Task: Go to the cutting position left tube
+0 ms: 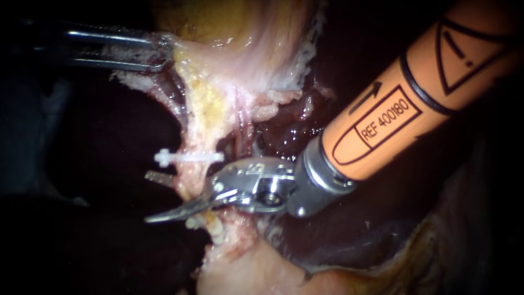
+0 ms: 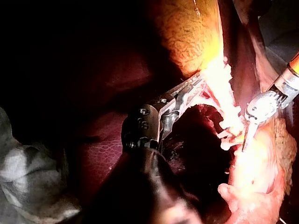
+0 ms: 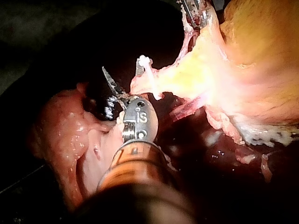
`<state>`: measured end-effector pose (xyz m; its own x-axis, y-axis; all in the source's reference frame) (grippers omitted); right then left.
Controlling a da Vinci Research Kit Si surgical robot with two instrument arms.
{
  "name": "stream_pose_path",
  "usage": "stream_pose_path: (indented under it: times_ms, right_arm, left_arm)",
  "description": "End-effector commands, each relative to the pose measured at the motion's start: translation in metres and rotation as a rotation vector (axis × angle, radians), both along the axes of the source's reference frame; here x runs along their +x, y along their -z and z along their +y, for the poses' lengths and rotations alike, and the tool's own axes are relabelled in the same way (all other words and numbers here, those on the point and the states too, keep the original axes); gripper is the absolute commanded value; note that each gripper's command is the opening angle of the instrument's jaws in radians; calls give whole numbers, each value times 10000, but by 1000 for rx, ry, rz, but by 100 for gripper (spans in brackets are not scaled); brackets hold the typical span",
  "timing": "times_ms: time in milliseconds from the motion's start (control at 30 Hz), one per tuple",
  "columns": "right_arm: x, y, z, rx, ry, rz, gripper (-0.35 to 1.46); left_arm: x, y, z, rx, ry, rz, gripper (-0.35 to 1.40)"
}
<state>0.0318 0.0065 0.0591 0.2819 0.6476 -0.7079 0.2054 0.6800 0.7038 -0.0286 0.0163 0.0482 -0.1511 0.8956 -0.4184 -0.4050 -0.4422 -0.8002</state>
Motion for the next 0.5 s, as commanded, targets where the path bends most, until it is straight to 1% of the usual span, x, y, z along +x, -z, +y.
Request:
stream_pose_path:
  times_ms: [33,500]
  right_arm:
    - [0,0,0,0,1,0,130]
    - [0,1,0,0,3,1,130]
  left_arm:
    - [0,0,0,0,1,1,-35]
    - [0,0,0,0,1,1,-35]
